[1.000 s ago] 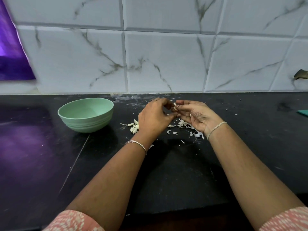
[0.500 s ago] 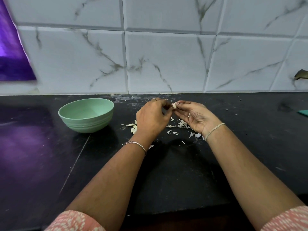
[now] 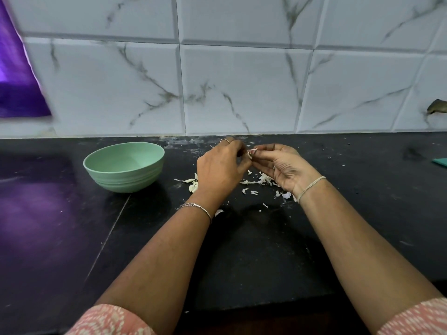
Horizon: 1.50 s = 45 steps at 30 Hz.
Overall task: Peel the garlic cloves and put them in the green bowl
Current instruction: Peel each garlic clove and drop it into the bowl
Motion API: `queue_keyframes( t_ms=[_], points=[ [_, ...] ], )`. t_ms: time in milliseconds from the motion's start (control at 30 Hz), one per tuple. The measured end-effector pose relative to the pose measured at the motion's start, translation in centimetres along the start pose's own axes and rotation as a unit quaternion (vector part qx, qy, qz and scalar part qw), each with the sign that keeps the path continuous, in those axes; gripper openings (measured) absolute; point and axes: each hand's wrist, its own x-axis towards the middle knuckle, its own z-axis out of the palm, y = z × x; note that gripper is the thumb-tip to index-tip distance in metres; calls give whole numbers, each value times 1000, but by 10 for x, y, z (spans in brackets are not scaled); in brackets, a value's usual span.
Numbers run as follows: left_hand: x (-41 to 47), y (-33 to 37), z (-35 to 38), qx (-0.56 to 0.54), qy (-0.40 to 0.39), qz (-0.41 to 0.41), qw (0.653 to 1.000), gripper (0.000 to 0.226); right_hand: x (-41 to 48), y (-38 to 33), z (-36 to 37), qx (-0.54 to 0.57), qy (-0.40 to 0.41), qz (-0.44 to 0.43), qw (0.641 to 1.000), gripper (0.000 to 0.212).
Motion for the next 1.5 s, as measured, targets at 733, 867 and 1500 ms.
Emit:
queue_keyframes(
  t_ms=[733, 867, 1500],
  points=[
    [6, -10, 6, -22, -122, -55, 991, 6, -2, -16, -21, -16, -90, 47, 995, 28],
    [8, -14, 7, -73, -116, -82, 987, 30, -3, -15, -19, -17, -89, 35, 995, 30],
    [15, -14, 4, -448, -125, -68, 883, 23, -8, -11, -8, 18, -87, 22, 996, 19]
  ],
)
